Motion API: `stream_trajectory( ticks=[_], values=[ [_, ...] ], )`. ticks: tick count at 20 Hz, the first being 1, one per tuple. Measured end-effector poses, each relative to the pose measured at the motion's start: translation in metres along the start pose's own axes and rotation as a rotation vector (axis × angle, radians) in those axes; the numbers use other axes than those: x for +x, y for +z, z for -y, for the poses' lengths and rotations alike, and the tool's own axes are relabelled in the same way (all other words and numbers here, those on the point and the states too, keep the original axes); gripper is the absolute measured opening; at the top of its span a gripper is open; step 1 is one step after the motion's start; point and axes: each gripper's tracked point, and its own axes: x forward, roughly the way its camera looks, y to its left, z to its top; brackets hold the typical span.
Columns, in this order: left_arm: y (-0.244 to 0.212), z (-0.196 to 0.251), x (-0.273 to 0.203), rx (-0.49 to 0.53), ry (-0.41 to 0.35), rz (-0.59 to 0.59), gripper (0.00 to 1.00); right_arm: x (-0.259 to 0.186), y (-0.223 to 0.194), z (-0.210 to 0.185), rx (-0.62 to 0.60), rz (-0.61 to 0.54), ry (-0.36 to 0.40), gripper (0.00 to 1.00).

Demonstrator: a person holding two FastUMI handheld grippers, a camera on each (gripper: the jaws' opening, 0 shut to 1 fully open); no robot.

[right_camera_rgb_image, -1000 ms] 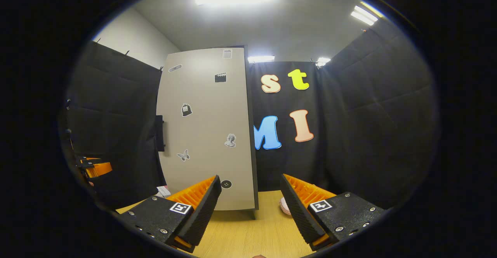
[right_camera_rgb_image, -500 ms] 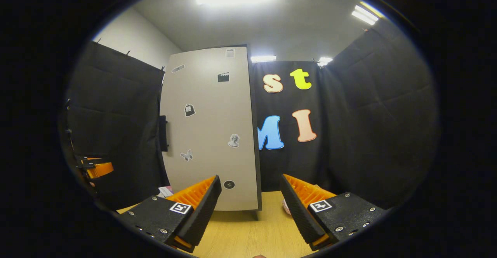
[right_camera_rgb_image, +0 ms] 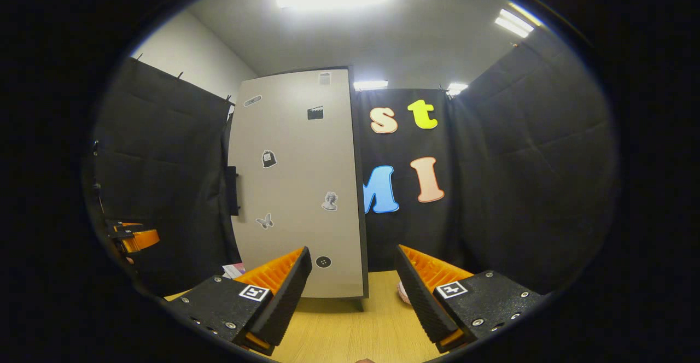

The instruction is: Open the cabinet door with the right hand, grasp the bottle in the cabinet with the left hand and place it on the coaster, then close the cabinet door with the right hand.

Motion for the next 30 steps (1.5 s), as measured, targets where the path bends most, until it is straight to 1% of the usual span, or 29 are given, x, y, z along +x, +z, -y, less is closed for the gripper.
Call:
stream_trajectory(
  ticks=[2, 3, 16, 17, 19, 20, 27, 28, 29, 30],
  values=[
    [0.0, -0.003, -0.001, 0.002, 0.005, 0.002, 0.86, 0.0, 0.002, -0.002, 0.001, 0.003, 0.001, 0.94],
    [0.001, -0.003, -0.001, 0.002, 0.007, 0.003, 0.9, 0.0, 0.003, -0.003, 0.0, 0.006, 0.003, 0.94],
    [-0.001, -0.009, -0.007, 0.011, 0.015, 0.002, 0.9, -0.001, 0.003, -0.016, -0.011, 0.009, 0.021, 0.95],
    [0.0, -0.009, -0.006, 0.009, 0.014, 0.002, 0.86, -0.002, 0.003, -0.016, -0.01, 0.009, 0.02, 0.95],
    [-0.001, -0.008, -0.004, 0.007, 0.012, 0.001, 0.86, -0.002, 0.004, -0.015, -0.011, 0.011, 0.017, 0.95],
    [-0.001, -0.008, -0.004, 0.007, 0.01, 0.002, 0.9, -0.001, 0.003, -0.015, -0.011, 0.012, 0.016, 0.94],
    [-0.001, -0.004, 0.002, 0.013, -0.002, 0.002, 0.9, 0.003, 0.0, -0.014, -0.008, 0.007, 0.009, 0.94],
    [-0.001, -0.004, 0.003, 0.009, -0.001, 0.003, 0.86, 0.003, 0.0, -0.014, -0.009, 0.007, 0.009, 0.94],
    [0.0, -0.005, 0.004, 0.007, 0.0, 0.005, 0.86, 0.003, 0.0, -0.014, -0.009, 0.006, 0.008, 0.94],
    [0.0, -0.004, 0.005, 0.006, -0.001, 0.005, 0.9, 0.004, 0.0, -0.014, -0.009, 0.006, 0.007, 0.94]
  ],
)
